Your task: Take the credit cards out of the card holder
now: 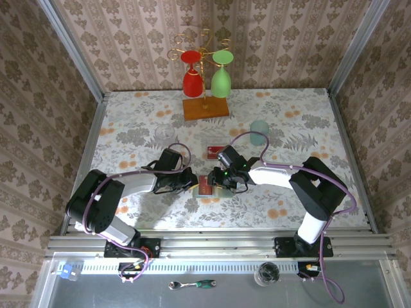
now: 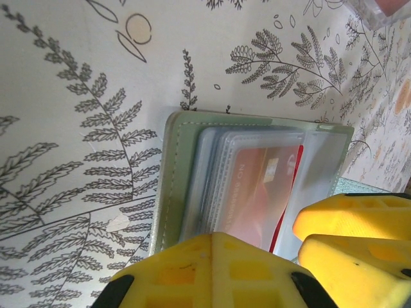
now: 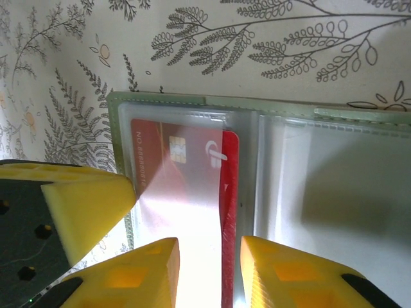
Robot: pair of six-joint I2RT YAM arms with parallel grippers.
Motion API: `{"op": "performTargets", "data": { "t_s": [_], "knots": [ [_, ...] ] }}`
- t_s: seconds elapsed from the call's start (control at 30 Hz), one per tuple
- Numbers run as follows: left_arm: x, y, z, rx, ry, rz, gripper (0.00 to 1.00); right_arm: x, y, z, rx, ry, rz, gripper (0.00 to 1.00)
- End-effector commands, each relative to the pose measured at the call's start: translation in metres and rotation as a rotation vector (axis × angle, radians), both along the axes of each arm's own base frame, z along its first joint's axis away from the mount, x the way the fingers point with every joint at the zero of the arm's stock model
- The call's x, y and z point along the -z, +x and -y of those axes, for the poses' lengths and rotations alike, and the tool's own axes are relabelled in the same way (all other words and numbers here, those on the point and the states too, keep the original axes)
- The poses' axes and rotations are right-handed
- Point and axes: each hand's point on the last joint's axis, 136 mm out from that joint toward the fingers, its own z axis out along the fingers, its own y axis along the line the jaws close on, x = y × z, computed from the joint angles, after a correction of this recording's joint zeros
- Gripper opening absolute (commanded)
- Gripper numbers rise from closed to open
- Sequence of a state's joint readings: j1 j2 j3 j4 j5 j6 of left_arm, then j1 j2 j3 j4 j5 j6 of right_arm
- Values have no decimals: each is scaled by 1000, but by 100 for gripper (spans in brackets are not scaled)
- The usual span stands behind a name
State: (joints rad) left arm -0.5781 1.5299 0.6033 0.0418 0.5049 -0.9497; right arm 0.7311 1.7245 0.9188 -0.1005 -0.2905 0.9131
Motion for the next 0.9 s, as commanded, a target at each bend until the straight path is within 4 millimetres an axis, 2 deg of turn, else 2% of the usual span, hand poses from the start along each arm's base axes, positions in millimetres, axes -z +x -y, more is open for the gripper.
{"op": "performTargets", "data": {
  "t_s": [0.0, 0.3, 0.47, 0.87],
  "knots": [
    [5, -4, -3, -7, 25, -16, 5, -9, 2, -4, -4, 51, 21, 31],
    [11, -8, -6, -8, 39, -30, 3, 2, 3, -11, -11, 79, 0, 27],
    [12, -9, -7, -12, 39, -32, 3, 17, 1, -2, 0, 8, -25, 27],
    [12, -8, -7, -14, 38, -34, 3, 21, 1, 9, 9, -49, -10, 26]
  ]
}}
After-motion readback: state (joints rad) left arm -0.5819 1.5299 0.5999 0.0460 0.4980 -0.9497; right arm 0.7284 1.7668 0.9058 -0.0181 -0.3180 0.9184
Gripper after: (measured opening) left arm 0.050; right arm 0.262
